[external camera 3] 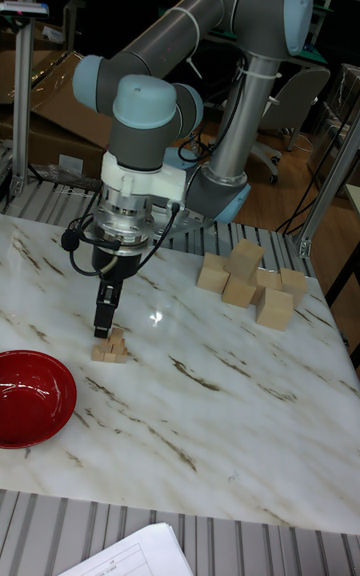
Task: Stack the blocks into a pyramid shape
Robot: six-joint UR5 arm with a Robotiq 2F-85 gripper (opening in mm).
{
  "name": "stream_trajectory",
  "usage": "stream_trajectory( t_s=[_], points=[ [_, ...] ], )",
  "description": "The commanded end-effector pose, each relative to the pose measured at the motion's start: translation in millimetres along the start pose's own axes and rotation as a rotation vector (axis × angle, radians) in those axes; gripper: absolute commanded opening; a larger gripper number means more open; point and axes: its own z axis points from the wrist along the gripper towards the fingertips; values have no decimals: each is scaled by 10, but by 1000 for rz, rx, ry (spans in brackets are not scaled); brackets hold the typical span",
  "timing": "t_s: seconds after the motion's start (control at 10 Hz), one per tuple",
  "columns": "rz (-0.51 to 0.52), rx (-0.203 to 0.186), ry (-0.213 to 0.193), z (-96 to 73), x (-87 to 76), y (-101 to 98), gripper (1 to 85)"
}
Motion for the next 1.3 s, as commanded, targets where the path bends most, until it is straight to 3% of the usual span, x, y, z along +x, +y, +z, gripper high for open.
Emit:
stream_trajectory(
  t_s=[0.0, 0.8, 1.0, 1.1, 1.2],
  points=[
    [21, -4, 51, -159, 31, -67, 593],
    [319, -76, 4, -570, -674, -150, 553],
    [399, -48, 30, -686, -713, -180, 510],
    [455, -20, 59, -727, -731, -232, 450],
    [584, 34, 39, -749, -843, -361, 320]
  ],
)
